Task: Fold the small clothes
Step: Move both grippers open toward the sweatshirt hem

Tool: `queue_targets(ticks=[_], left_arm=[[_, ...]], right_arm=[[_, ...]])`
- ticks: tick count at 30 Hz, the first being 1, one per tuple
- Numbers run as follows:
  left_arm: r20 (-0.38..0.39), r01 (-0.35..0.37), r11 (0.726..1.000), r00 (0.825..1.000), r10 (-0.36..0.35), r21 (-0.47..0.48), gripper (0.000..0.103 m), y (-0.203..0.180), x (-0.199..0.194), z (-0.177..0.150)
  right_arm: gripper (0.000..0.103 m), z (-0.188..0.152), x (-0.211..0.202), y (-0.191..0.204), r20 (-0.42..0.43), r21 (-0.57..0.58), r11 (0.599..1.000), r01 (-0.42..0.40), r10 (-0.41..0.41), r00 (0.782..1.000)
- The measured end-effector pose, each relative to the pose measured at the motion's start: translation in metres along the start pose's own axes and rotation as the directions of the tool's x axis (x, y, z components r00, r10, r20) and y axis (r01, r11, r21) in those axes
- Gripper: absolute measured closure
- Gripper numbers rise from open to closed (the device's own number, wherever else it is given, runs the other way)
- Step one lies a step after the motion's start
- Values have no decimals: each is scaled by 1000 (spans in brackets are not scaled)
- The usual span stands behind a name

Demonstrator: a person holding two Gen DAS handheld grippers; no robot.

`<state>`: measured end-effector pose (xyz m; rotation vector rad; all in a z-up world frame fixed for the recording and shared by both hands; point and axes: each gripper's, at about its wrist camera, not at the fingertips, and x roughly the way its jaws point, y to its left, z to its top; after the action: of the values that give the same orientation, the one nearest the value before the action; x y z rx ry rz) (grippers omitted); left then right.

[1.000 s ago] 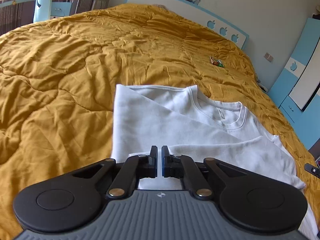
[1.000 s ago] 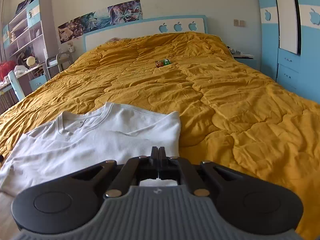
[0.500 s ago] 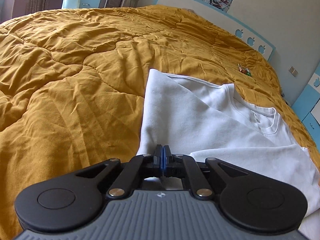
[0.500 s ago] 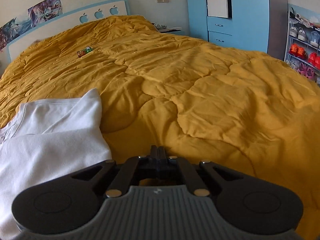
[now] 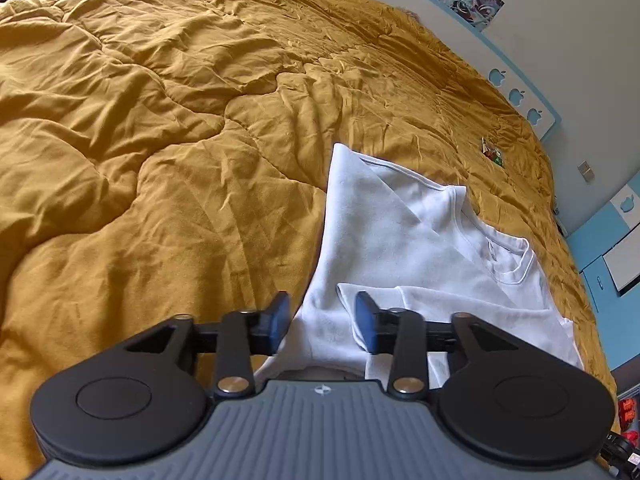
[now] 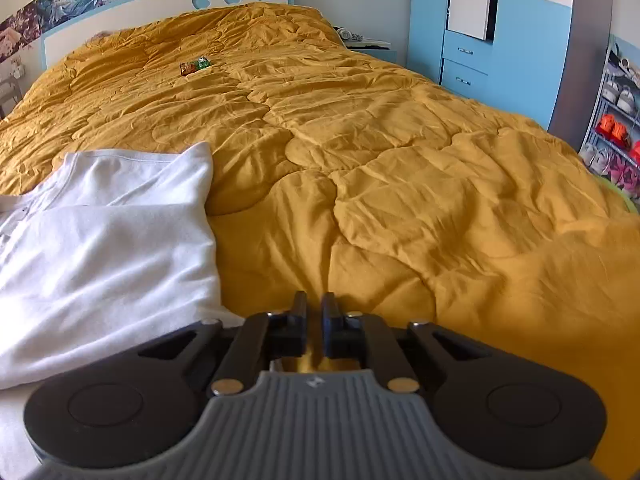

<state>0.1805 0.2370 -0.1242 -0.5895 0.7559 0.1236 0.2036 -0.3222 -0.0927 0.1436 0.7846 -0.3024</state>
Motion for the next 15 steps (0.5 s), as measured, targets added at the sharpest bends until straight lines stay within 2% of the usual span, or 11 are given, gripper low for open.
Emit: queue_targets(ticks=[1, 3, 5, 6, 8, 9, 12, 14, 15], left_arm=[[9, -15, 1000, 1000, 15, 21, 38, -2, -10, 0], [46, -45, 997, 998, 42, 55, 37, -5, -33, 0], [77, -48, 995, 996, 41, 89, 33, -5, -58, 1], [77, -35, 994, 997, 27, 108, 32, -4, -69, 1], [11, 3, 990, 1000, -5, 144, 31, -4, -85, 5], [-43, 26, 990, 999, -20, 138, 30, -3, -95, 8], [-101, 85, 992, 992, -75, 98, 30, 6, -119, 5], [-126, 93, 991, 989, -81, 92, 30, 11, -131, 0], [-143, 86, 992, 987, -72, 96, 30, 14, -137, -4]], right_arm=[[73, -1, -7, -4, -6, 49, 999, -24, 24, 1000], [70, -5, -27, -11, 14, 142, 985, -93, 92, 996], [67, -10, -50, -12, 55, 146, 979, -143, 136, 989], [62, -13, -62, -13, 75, 134, 978, -159, 150, 986], [53, -21, -89, -14, 103, 96, 974, -206, 196, 975], [50, -25, -100, -17, 109, 87, 969, -232, 222, 969], [43, -41, -135, -31, 141, 97, 945, -313, 298, 944], [42, -54, -156, -45, 203, 147, 933, -327, 296, 934], [42, -58, -164, -50, 207, 174, 929, -326, 289, 934]])
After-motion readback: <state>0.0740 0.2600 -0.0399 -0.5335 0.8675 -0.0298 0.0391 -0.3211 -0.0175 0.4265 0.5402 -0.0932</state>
